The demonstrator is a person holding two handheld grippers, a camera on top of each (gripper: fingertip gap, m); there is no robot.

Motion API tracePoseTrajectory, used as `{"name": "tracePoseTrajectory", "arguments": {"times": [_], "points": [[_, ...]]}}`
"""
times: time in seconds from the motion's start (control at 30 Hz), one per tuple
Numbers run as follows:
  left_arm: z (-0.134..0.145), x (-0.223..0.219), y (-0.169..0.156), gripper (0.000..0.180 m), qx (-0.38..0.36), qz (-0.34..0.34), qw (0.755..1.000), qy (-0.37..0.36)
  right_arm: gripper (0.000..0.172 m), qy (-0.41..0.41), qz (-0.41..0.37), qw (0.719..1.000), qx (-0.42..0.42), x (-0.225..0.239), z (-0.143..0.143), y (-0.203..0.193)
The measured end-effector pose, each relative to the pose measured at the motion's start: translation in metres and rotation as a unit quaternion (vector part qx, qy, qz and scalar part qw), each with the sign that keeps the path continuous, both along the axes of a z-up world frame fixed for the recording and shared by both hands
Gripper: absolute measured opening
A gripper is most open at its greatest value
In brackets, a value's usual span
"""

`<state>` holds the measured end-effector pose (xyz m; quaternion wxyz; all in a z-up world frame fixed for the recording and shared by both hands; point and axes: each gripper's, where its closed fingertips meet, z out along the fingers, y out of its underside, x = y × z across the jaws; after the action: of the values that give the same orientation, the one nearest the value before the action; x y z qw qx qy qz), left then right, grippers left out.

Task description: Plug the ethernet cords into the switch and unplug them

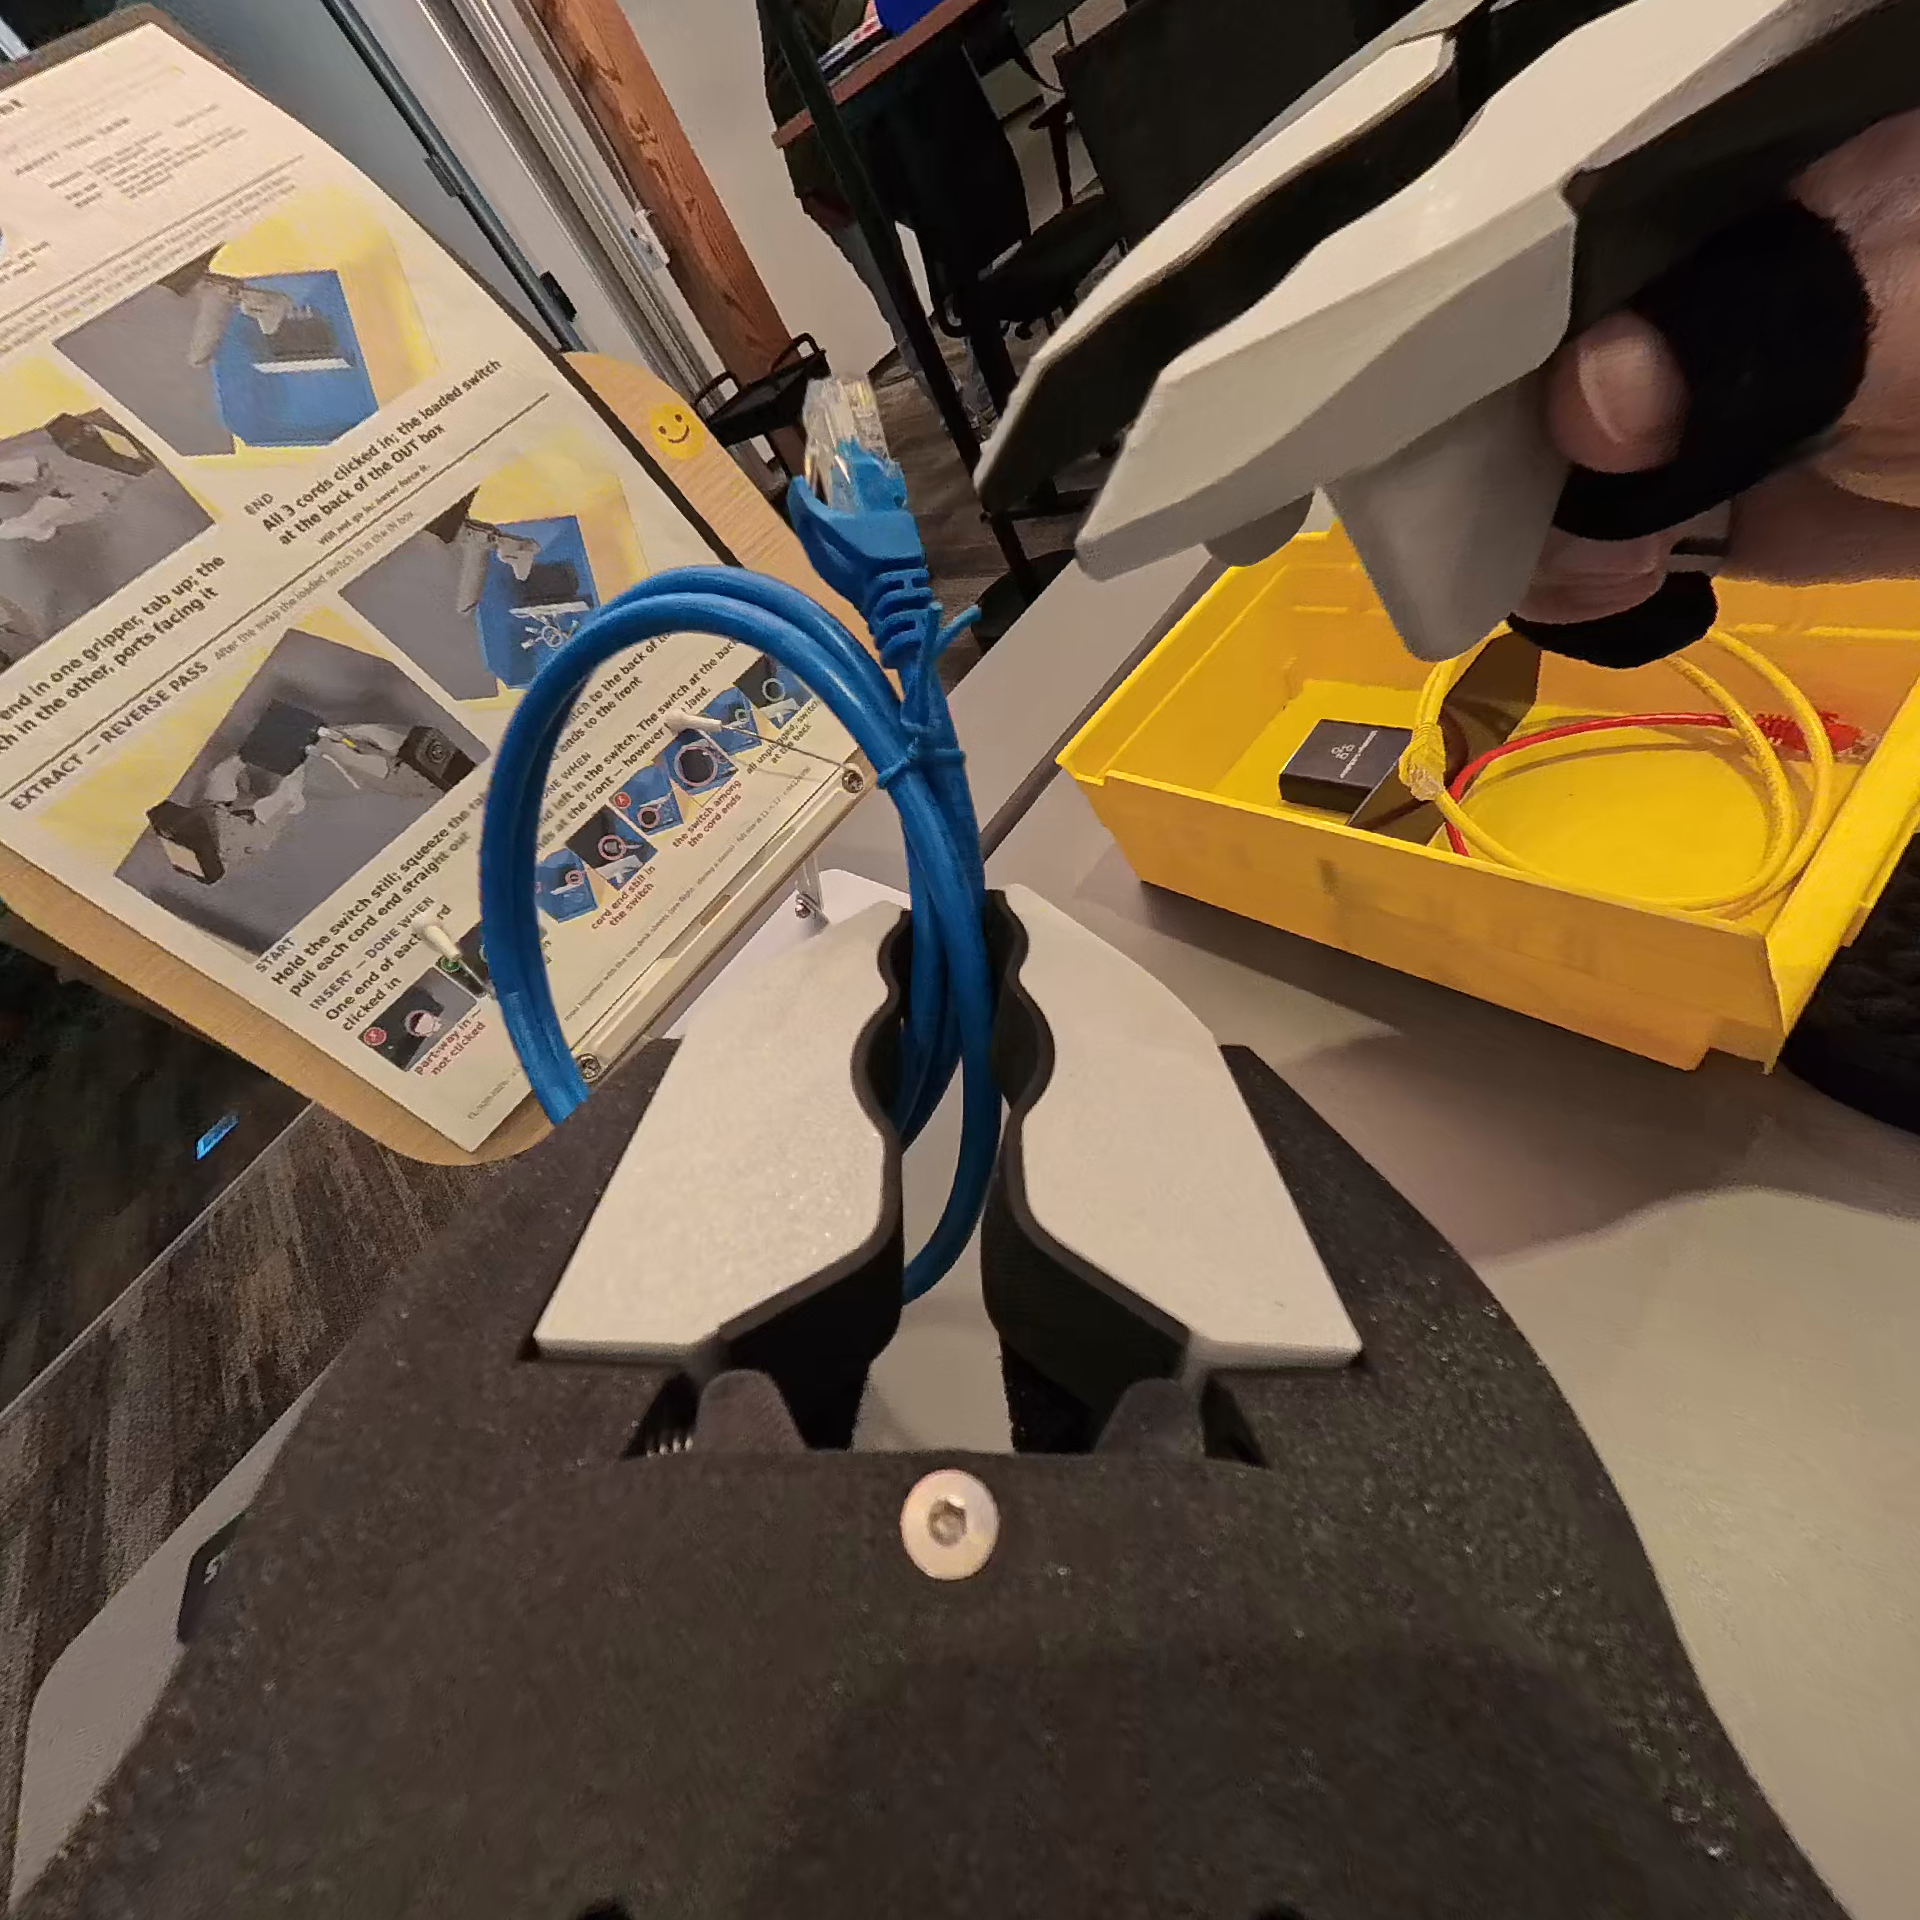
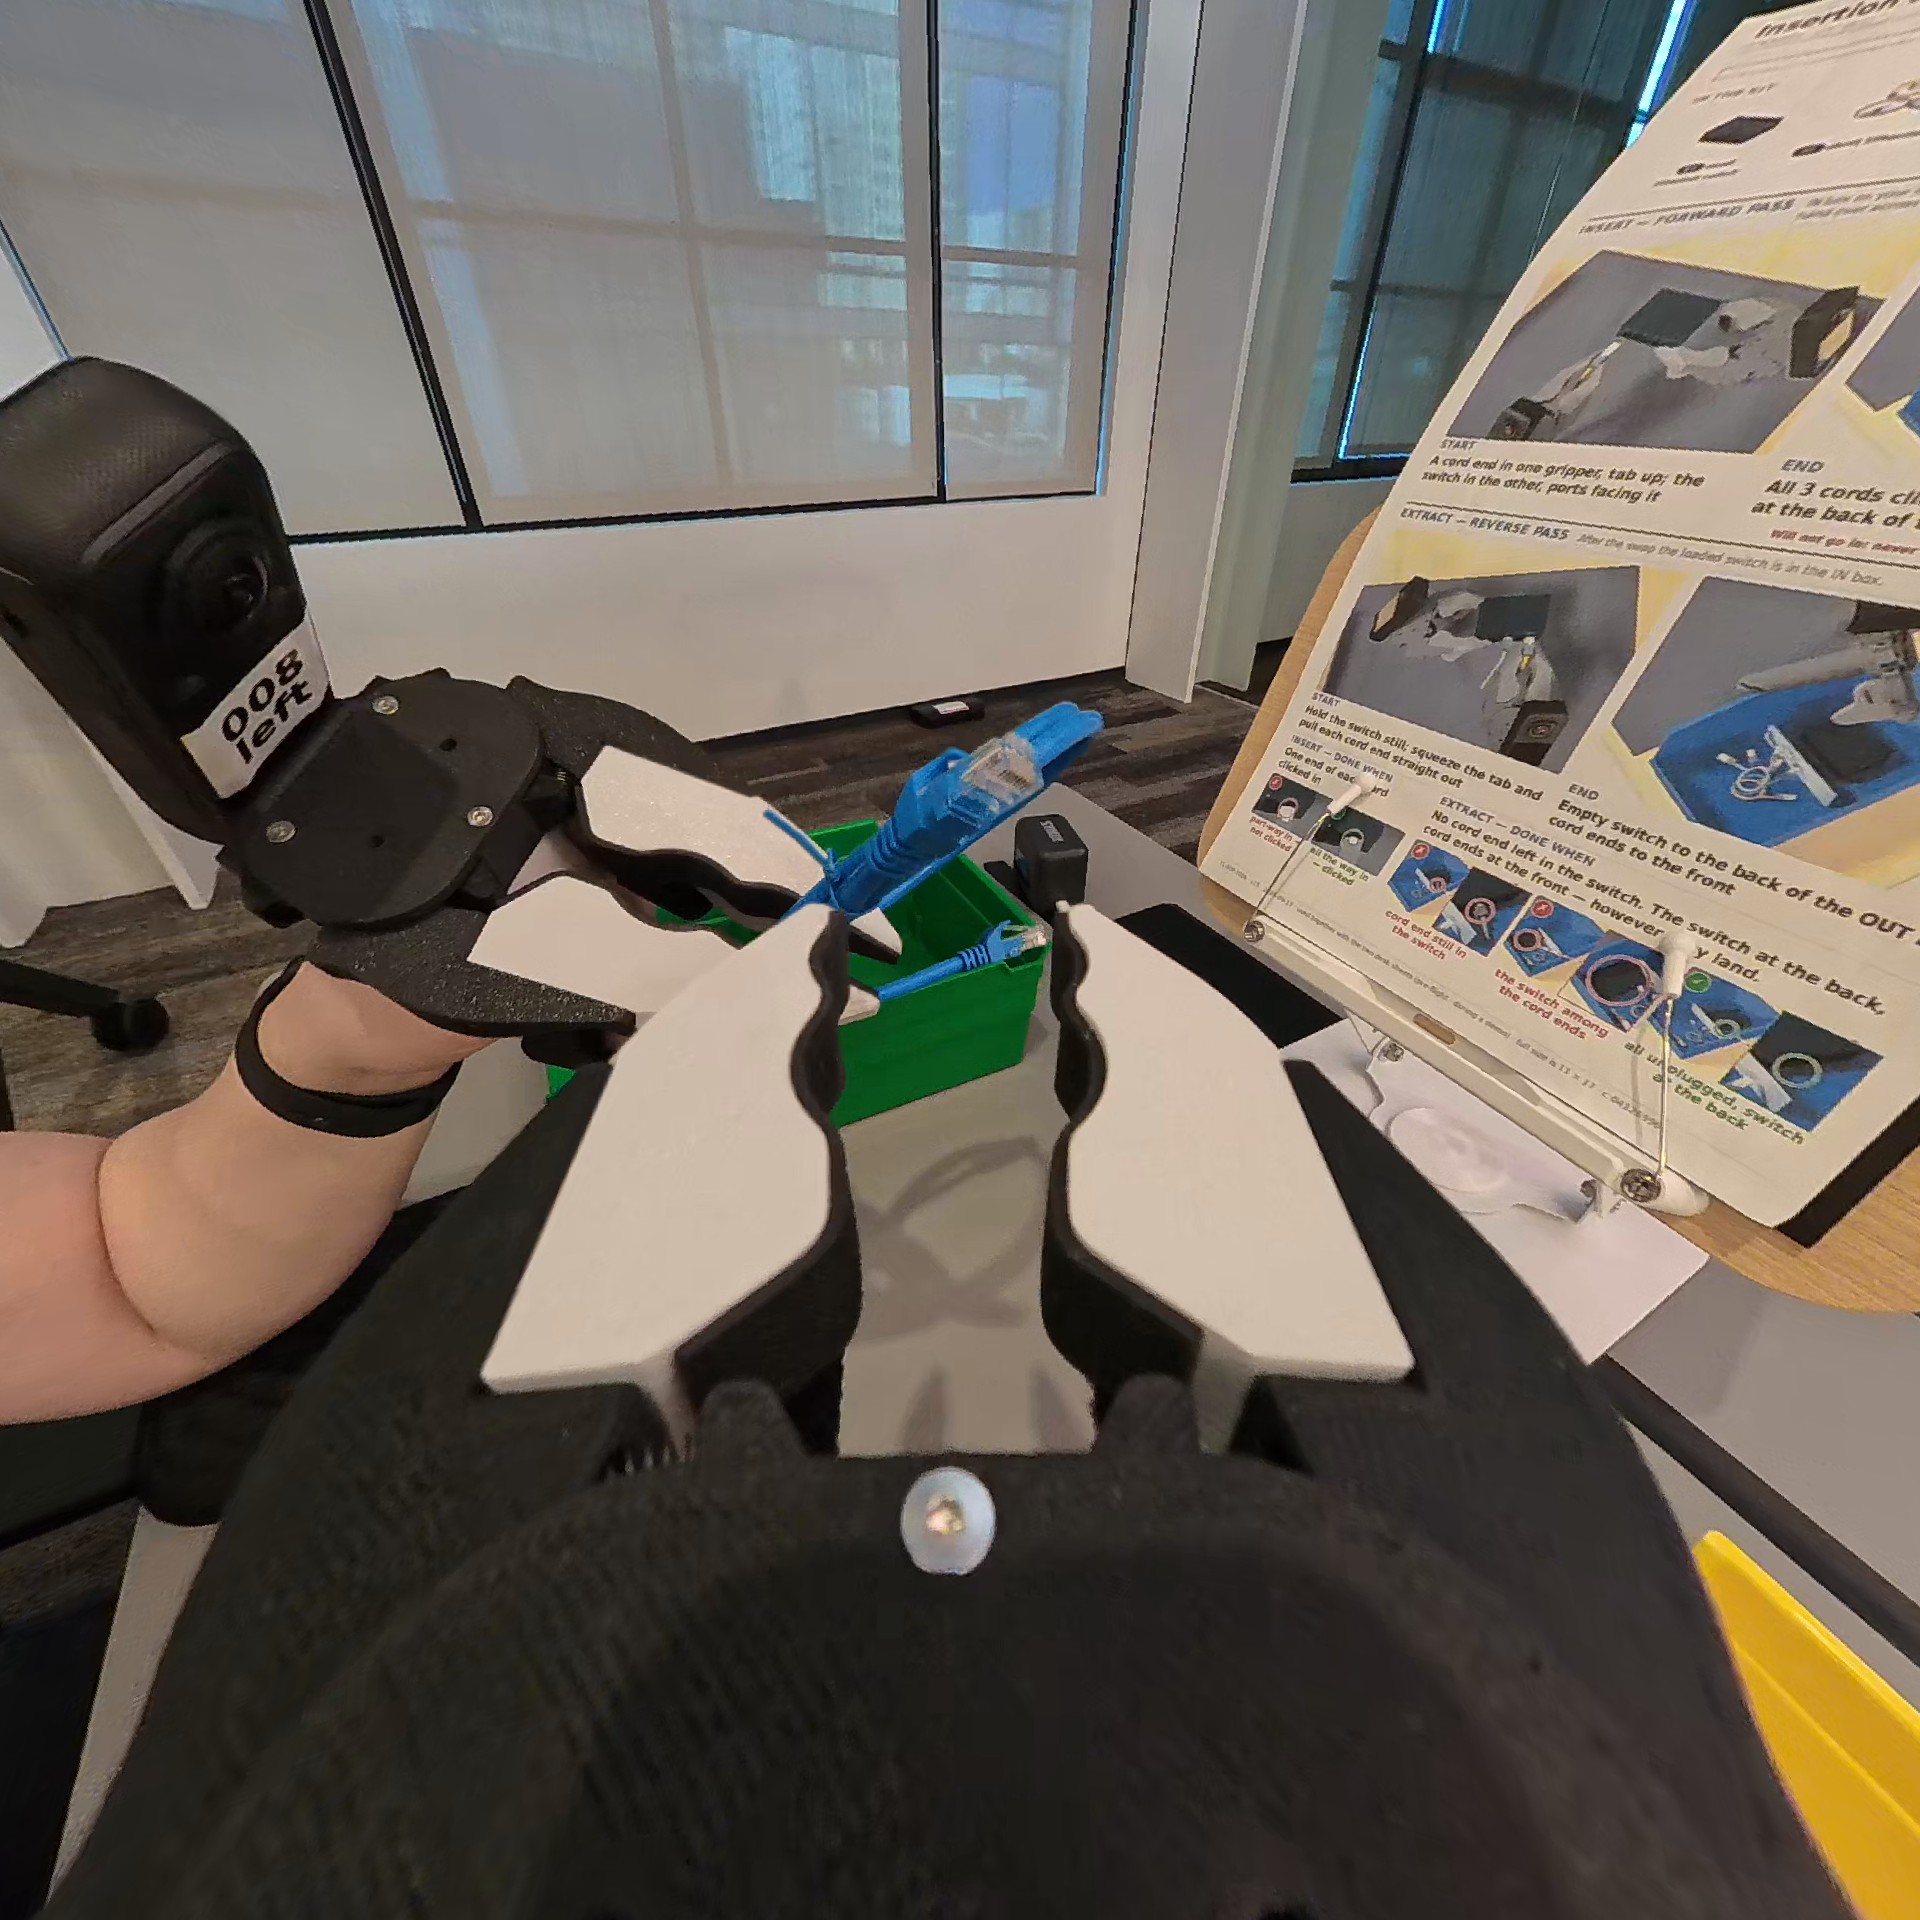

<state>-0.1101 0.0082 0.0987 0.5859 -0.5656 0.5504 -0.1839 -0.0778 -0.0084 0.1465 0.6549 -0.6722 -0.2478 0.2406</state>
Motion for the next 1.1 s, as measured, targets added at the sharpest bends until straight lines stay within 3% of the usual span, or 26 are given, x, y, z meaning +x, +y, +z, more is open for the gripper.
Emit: {"name": "tracePoseTrajectory", "arguments": {"times": [0.9, 1.1], "points": [[0.002, -0.001, 0.001, 0.011, 0.01, -0.004, 1.0, -0.003, 0.038, -0.004, -0.025, 1.0, -0.009, 0.012, -0.004, 0.007], [0.002, 0.005, 0.0, 0.011, 0.015, -0.026, 0.999, -0.021, 0.037, -0.036, 0.009, 0.998, 0.058, 0.002, 0.012, -0.009]]}}
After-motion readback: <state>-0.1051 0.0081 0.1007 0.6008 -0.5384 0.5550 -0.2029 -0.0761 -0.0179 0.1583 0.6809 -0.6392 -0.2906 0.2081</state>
